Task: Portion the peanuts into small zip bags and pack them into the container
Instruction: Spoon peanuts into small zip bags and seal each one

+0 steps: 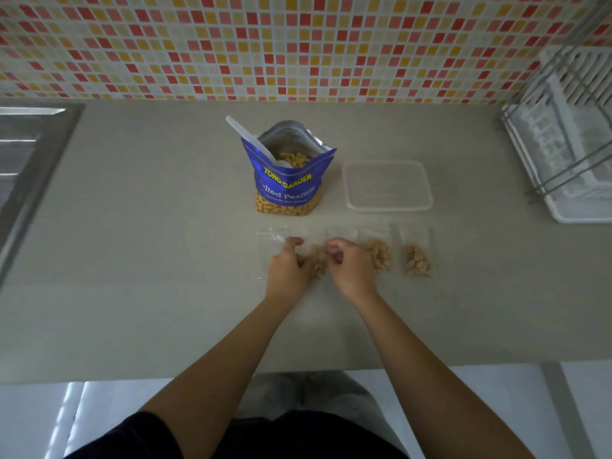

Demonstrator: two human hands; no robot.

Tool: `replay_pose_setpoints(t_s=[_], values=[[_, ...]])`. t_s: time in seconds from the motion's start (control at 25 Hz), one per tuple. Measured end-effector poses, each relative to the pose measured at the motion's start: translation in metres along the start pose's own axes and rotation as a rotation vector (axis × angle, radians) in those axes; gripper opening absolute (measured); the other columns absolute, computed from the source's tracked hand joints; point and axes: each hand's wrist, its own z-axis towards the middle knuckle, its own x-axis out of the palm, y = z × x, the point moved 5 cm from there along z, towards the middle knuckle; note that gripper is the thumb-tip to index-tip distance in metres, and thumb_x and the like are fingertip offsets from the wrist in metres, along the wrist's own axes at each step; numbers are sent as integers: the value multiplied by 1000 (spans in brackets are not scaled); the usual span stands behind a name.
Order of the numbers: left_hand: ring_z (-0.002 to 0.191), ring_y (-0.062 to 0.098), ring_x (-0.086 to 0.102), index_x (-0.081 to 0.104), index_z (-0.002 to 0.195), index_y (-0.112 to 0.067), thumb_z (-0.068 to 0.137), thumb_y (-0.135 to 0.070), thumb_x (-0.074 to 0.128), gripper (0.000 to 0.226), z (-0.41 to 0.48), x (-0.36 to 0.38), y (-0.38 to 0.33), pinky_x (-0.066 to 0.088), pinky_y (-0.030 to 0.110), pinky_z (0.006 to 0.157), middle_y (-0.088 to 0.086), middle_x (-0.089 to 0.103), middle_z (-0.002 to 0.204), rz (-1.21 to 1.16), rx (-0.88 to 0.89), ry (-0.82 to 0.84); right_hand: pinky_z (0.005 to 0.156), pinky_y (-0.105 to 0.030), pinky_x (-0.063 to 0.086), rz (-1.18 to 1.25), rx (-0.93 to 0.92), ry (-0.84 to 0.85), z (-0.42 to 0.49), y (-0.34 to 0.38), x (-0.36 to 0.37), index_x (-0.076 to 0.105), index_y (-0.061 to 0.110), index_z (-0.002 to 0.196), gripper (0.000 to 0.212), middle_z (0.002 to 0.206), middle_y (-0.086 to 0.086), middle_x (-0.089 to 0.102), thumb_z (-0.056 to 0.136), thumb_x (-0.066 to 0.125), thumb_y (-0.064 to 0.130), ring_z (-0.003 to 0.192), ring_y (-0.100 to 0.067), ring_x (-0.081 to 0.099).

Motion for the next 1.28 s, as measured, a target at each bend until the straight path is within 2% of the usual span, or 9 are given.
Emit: replay_pose_setpoints(t_s=[0.24, 0.36, 0.48, 0.6, 0.72, 0.84, 0.96, 1.08, 1.28], values=[[94, 36, 59, 51, 128, -13, 87, -12, 56, 42, 0, 4, 0, 48, 40, 82, 19, 58, 106, 210, 174, -52, 90, -36, 51, -159, -86, 12, -2, 8, 8, 63, 10, 116, 33, 105, -12, 70, 83, 61, 8, 96, -27, 66], [73, 37, 58, 66, 111, -9, 86, -17, 51, 30, -1, 1, 2, 54, 42, 66, 20, 61, 83, 399, 312, -102, 91, -31, 49, -193, -149, 7, -3, 13, 8, 61, 10, 120, 38, 105, -15, 67, 82, 60, 4, 95, -27, 64], [59, 31, 55, 72, 95, -10, 82, -25, 43, 35, 3, 1, 10, 52, 36, 49, 14, 57, 70, 605, 355, -94, 92, -30, 43, -310, -208, 73, -2, 15, 9, 59, 10, 124, 36, 110, -18, 60, 88, 55, 10, 98, -31, 61], [64, 30, 58, 71, 91, -12, 81, -28, 42, 35, 5, 0, 8, 50, 32, 51, 11, 64, 80, 691, 409, -66, 92, -36, 44, -455, -276, 113, -1, 17, 10, 59, 9, 123, 34, 113, -18, 57, 90, 52, 17, 100, -36, 57], [70, 22, 63, 73, 92, -21, 79, -33, 40, 37, 5, -1, 6, 46, 26, 54, -5, 74, 95, 778, 458, -5, 91, -40, 45, -592, -342, 121, -1, 18, 8, 60, 16, 121, 34, 120, -6, 59, 87, 57, 22, 104, -34, 53], [71, 20, 63, 73, 90, -24, 78, -35, 39, 38, 6, -3, 5, 44, 24, 55, -9, 74, 96, 813, 485, -12, 93, -39, 42, -637, -331, 147, 1, 18, 7, 56, 19, 125, 39, 124, -3, 58, 87, 57, 24, 109, -32, 50], [80, 34, 64, 71, 91, -11, 79, -28, 43, 35, 7, -9, 6, 53, 37, 69, 13, 70, 102, 581, 486, 27, 98, -36, 38, -607, -310, 167, 1, 22, 10, 53, 14, 128, 43, 126, -7, 54, 85, 55, 16, 114, -31, 47], [88, 45, 59, 68, 100, -4, 79, -22, 41, 40, 20, -35, 17, 49, 45, 86, 29, 60, 113, 466, 458, -50, 98, -37, 40, -533, -325, 128, 0, 29, 10, 57, 9, 123, 41, 123, -10, 55, 82, 58, 17, 112, -33, 49], [117, 43, 40, 49, 131, -9, 87, -15, 57, 45, 48, -67, 34, 33, 42, 103, 19, 48, 136, 589, 269, 22, 98, -41, 42, -566, -302, 151, 0, 28, 19, 60, 6, 117, 37, 122, -11, 55, 84, 59, 24, 112, -33, 50]])
